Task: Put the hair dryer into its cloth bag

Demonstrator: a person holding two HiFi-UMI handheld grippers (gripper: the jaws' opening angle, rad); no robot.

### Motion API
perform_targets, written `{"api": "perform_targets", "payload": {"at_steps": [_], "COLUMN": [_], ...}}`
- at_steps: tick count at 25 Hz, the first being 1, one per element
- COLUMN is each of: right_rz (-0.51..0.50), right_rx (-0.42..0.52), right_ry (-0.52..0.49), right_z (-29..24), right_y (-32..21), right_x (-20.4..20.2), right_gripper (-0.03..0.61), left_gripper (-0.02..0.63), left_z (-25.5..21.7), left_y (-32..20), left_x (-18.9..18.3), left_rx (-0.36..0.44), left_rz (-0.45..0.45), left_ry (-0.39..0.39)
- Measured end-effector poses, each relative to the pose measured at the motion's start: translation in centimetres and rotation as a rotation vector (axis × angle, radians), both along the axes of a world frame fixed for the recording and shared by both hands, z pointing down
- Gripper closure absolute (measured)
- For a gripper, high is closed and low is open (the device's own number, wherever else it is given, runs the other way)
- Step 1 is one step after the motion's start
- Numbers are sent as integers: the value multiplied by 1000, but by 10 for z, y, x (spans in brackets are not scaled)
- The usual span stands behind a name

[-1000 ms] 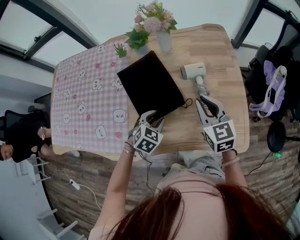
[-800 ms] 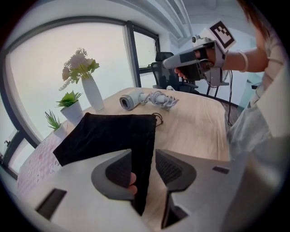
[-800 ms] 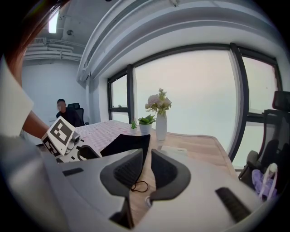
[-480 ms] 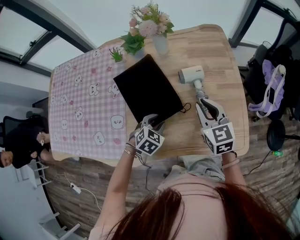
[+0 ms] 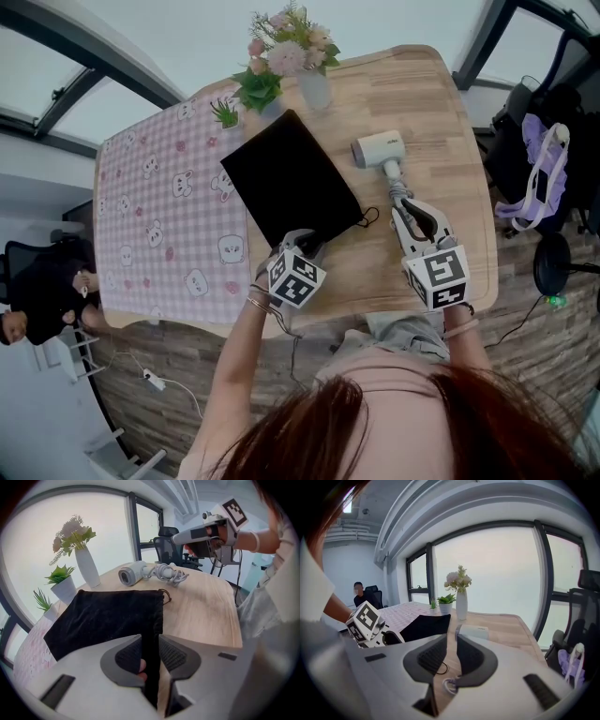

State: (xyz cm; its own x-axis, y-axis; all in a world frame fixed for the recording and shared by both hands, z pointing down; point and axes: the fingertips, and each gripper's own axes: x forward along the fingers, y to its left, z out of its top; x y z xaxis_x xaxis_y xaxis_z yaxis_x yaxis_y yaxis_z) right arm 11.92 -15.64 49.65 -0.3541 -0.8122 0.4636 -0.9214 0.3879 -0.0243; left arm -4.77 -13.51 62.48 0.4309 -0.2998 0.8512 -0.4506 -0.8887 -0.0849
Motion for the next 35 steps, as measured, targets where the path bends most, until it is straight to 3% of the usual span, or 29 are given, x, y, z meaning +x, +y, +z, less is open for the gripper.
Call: {"api": "perform_targets", "payload": {"at_steps": [8,16,23,35], "right_rz": [-6,10,38,48], "right_rx": [-15,-23,-50,-86], "right_ry": [-3,-10,-17,-21], "right_z": [6,11,20,37], "right_y": [-4,-9,-14,-33], "right_x": [0,7,18,22], "right_gripper": [526,526,508,416], "left_gripper": [570,587,589,589], "left_z": [-2,-19,-41,-84], "left_y": [-2,-8,-16,-36], "left_x": [2,6,9,13], "left_rx": [-47,-108,-57,42], "left_rz": [-19,-66,-85,-163], "left_ry": [18,101,128,219]}}
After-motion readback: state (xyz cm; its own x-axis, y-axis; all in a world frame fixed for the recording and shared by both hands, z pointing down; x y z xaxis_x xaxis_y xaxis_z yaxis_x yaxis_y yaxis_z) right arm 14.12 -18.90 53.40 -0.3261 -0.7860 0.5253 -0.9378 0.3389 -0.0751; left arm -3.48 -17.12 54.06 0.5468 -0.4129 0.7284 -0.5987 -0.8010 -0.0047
